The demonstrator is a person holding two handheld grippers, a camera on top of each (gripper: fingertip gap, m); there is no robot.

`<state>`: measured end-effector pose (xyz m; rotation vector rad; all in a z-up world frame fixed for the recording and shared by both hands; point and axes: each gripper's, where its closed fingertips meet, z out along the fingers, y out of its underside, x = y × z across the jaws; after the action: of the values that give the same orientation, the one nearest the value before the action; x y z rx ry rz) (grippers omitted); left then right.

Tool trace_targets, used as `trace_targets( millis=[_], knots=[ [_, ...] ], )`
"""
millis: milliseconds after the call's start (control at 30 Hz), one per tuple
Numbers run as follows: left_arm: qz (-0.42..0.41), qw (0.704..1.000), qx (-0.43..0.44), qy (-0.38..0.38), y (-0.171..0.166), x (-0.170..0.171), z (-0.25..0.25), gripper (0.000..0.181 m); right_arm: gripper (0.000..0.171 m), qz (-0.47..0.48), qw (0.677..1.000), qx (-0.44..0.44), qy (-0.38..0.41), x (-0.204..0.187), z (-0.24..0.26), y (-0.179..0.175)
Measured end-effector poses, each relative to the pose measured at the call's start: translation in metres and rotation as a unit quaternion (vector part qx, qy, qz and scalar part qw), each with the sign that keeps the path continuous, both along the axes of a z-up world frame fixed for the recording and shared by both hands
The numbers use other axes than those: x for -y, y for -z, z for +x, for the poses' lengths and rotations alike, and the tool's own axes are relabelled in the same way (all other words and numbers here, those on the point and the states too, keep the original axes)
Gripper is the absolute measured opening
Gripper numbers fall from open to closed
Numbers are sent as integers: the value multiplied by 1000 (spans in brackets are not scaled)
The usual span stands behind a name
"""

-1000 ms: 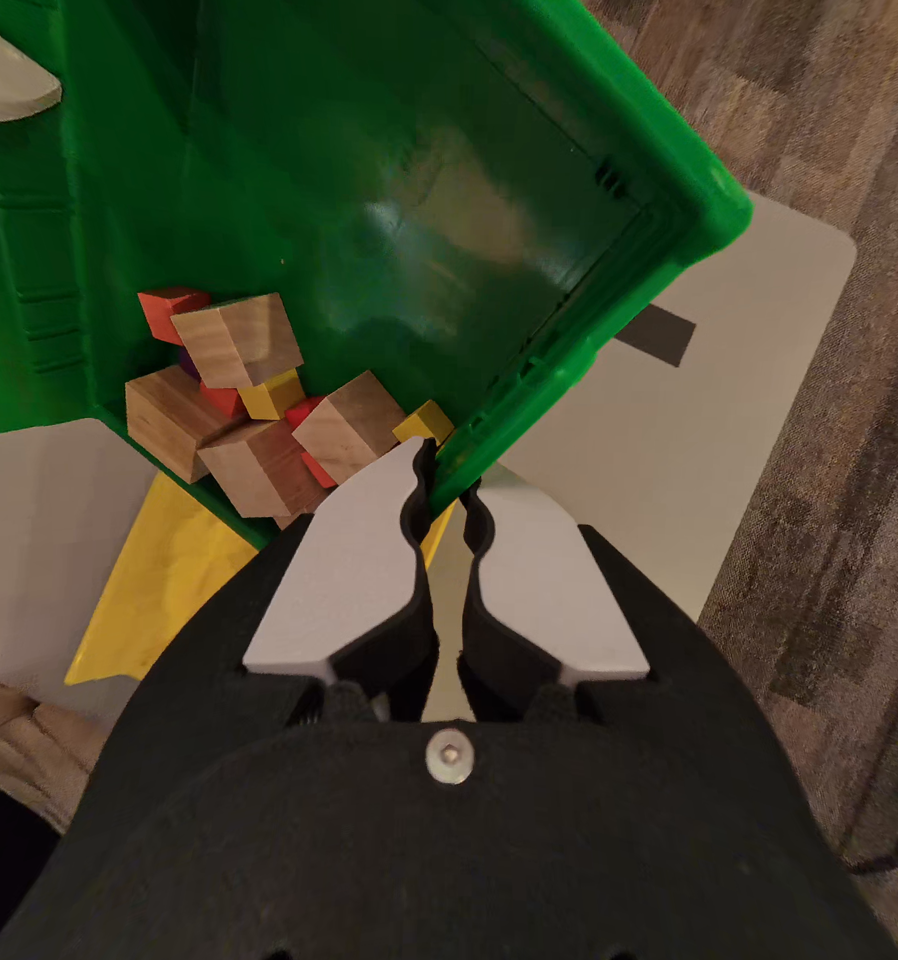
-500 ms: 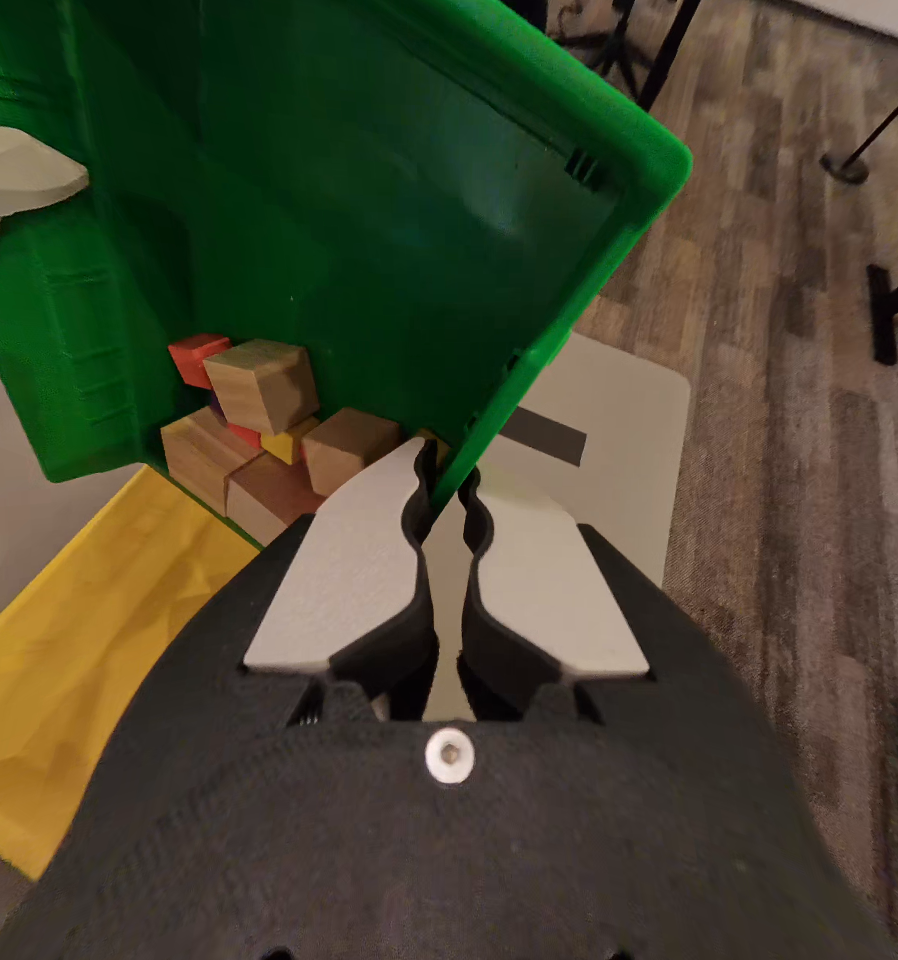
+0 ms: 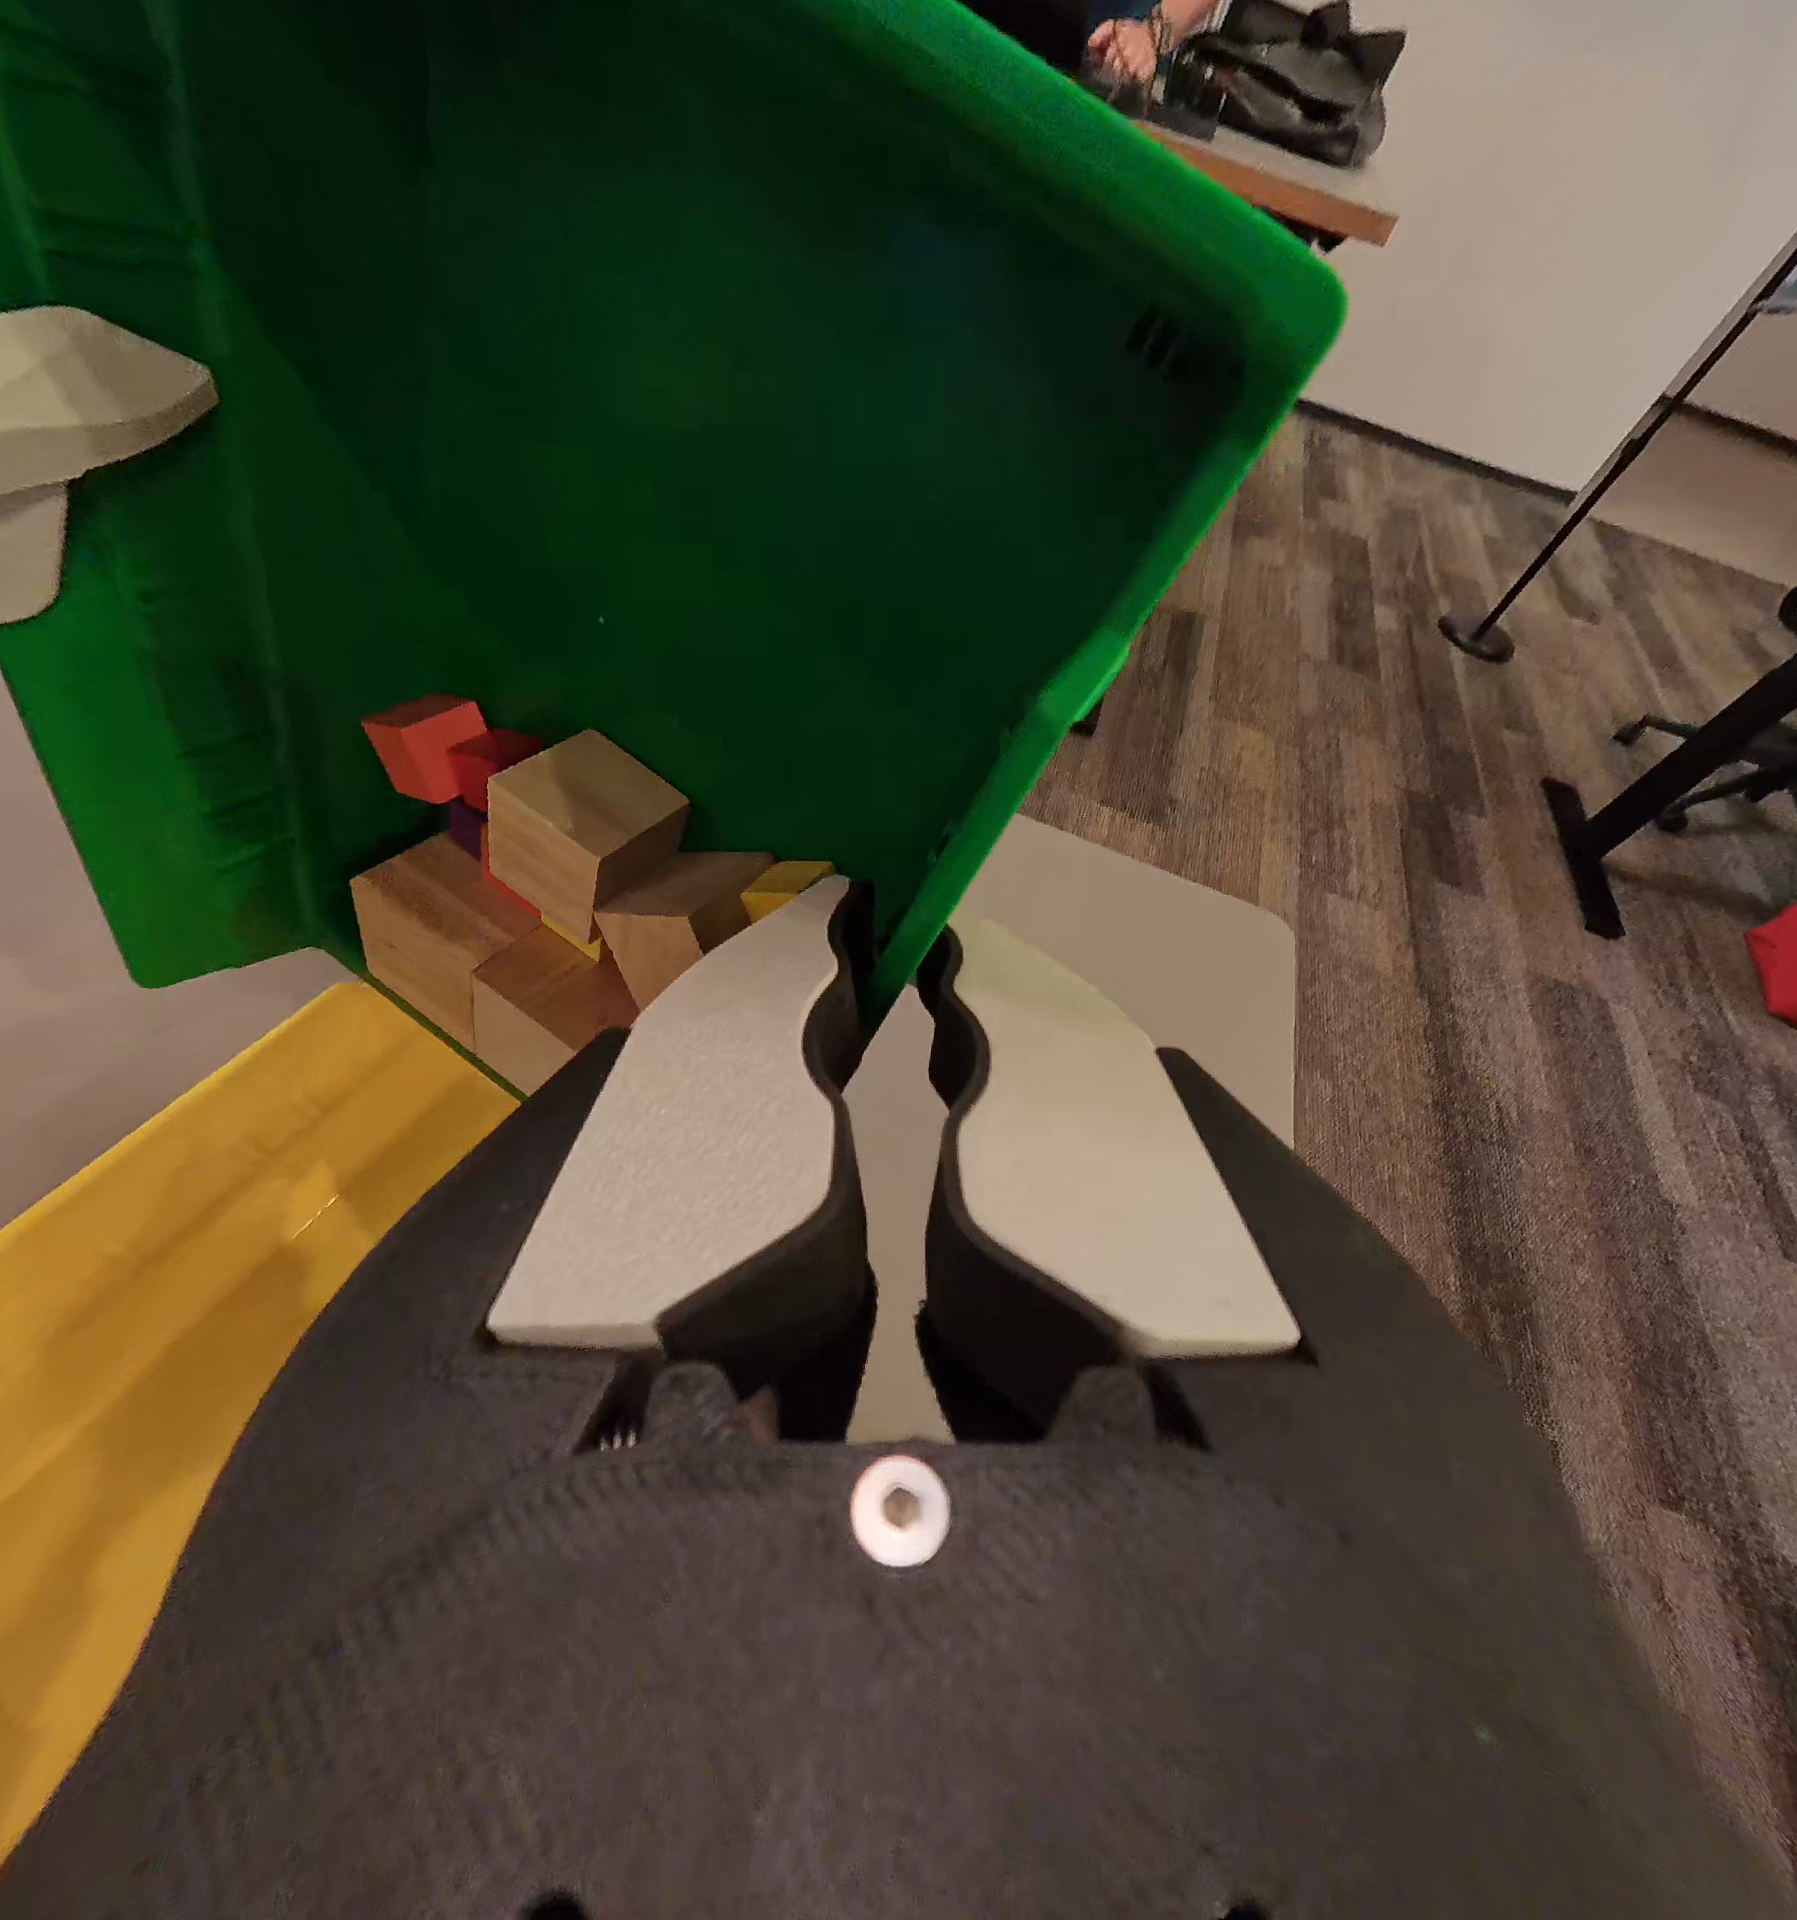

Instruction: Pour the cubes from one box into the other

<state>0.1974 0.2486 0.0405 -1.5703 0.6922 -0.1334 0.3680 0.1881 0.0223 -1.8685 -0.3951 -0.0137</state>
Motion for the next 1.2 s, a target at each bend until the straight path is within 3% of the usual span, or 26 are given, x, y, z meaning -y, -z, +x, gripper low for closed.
trace_targets(
  millis=[533, 1200],
  knots=[
    [106, 992, 67, 10, -9, 19, 1, 6, 3, 128, 991, -30, -7, 14, 1, -18],
    [151, 982, 111, 14, -2, 26, -8, 7, 5, 173, 982, -72, -13, 23, -10, -9]
  ],
)
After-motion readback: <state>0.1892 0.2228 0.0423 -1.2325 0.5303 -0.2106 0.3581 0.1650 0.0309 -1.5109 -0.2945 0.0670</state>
